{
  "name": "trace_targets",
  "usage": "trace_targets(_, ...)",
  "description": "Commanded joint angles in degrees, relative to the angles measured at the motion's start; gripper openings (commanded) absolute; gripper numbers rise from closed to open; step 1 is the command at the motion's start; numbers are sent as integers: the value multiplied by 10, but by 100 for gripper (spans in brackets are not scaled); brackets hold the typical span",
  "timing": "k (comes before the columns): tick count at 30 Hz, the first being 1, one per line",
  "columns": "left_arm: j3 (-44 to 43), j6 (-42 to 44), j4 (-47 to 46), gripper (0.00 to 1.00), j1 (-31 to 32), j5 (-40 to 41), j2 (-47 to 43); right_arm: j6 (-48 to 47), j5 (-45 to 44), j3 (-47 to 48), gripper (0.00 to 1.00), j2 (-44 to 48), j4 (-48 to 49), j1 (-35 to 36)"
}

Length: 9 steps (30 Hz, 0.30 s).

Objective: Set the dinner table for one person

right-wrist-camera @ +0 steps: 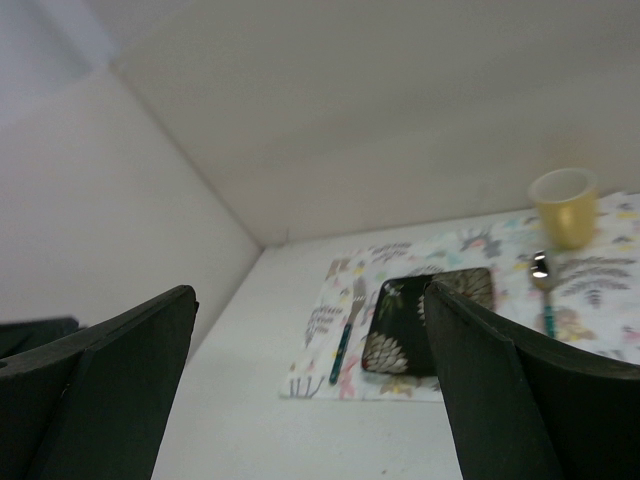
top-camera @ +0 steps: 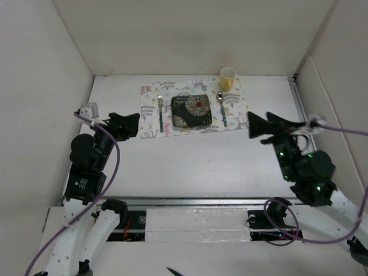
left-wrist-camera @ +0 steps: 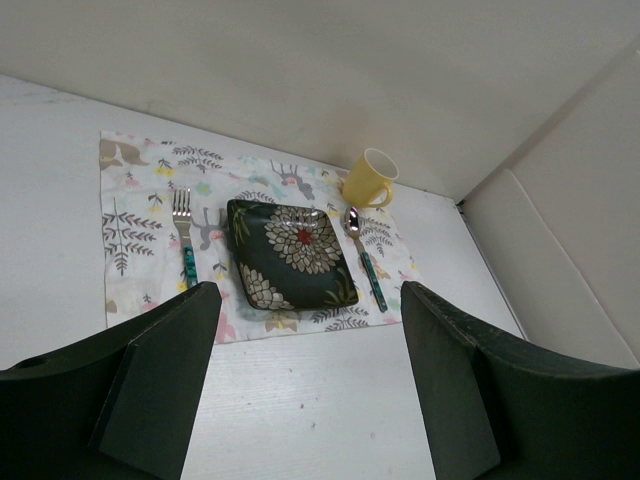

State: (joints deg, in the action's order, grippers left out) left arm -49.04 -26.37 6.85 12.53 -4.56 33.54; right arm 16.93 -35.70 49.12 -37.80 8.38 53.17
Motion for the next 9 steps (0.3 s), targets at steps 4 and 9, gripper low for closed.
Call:
trace_targets(4, -8, 7, -57, 70, -6, -54, -1, 21, -152, -139, 100, 227, -121, -49)
trace_targets(9, 8, -6, -97, 78, -6, -82, -1, 36, -110, -148, 100, 228, -111, -75)
